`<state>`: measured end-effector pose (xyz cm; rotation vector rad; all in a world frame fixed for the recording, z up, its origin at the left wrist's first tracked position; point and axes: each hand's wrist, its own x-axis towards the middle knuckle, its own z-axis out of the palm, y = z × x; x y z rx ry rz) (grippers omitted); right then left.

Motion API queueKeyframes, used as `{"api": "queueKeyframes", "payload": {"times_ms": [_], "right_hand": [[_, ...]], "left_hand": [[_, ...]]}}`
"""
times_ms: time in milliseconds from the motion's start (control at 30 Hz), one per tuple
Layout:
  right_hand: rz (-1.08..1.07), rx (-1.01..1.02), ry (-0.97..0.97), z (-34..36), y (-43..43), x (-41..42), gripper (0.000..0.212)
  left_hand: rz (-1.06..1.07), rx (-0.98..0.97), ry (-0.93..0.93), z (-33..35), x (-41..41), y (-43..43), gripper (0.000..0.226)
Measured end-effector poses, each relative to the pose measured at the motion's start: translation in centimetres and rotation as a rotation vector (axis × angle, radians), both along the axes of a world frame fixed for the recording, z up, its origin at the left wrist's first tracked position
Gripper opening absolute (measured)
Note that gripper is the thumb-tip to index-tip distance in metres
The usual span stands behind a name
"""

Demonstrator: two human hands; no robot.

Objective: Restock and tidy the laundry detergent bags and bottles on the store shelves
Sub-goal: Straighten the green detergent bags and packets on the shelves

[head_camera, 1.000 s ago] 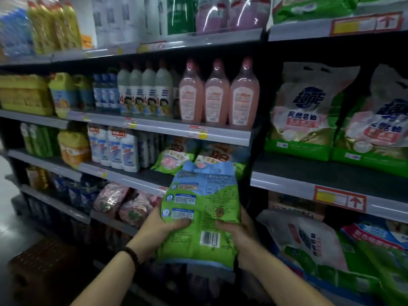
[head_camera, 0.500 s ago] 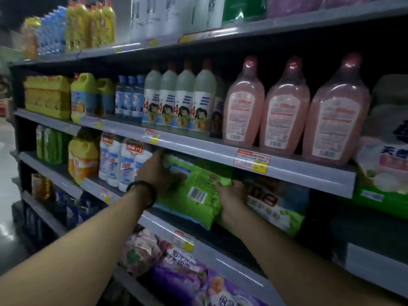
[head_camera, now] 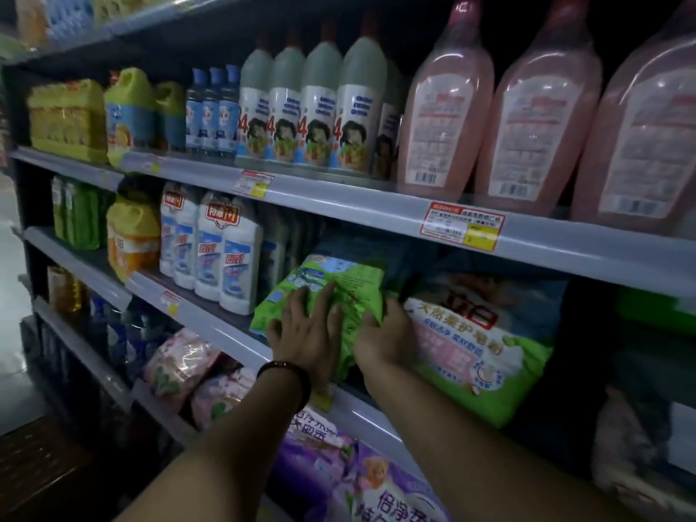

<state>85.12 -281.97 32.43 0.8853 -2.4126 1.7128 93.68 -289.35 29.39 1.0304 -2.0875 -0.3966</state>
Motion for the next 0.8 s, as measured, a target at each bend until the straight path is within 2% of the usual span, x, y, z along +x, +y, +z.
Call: {"api": "queueKeyframes", "payload": {"times_ms": [167, 367, 567, 667, 733, 800], "right_hand": [[0.023, 0.043, 0.099, -0.1, -0.5, 0.1, 0.029], [0.15, 0.242, 0.138, 1.6, 1.7, -0.1, 0.033], [0.345, 0.373, 0.27, 3.0, 9.6, 0.9, 0.032], [0.377, 0.393, 0.274, 5.0, 14.0, 0.8, 0.033], [0.375, 0.399, 0.269, 6.1, 16.9, 1.1, 0.034], [0.375, 0.436, 0.268, 6.7, 19.9, 1.7, 0.038]], "left_hand": [[-0.019, 0.021, -0.058, 0.5, -0.2, -1.8, 0.057], [0.013, 0.081, -0.16, 1.3, -0.4, -1.7, 0.062], [0.155, 0.183, -0.383, 3.4, -0.7, 0.8, 0.063], [0.106, 0.25, -0.384, 3.5, -0.4, 4.1, 0.063], [0.044, 0.279, -0.443, 3.1, 0.2, 7.0, 0.072], [-0.019, 0.226, -0.497, 2.5, 1.1, 10.3, 0.069]]}}
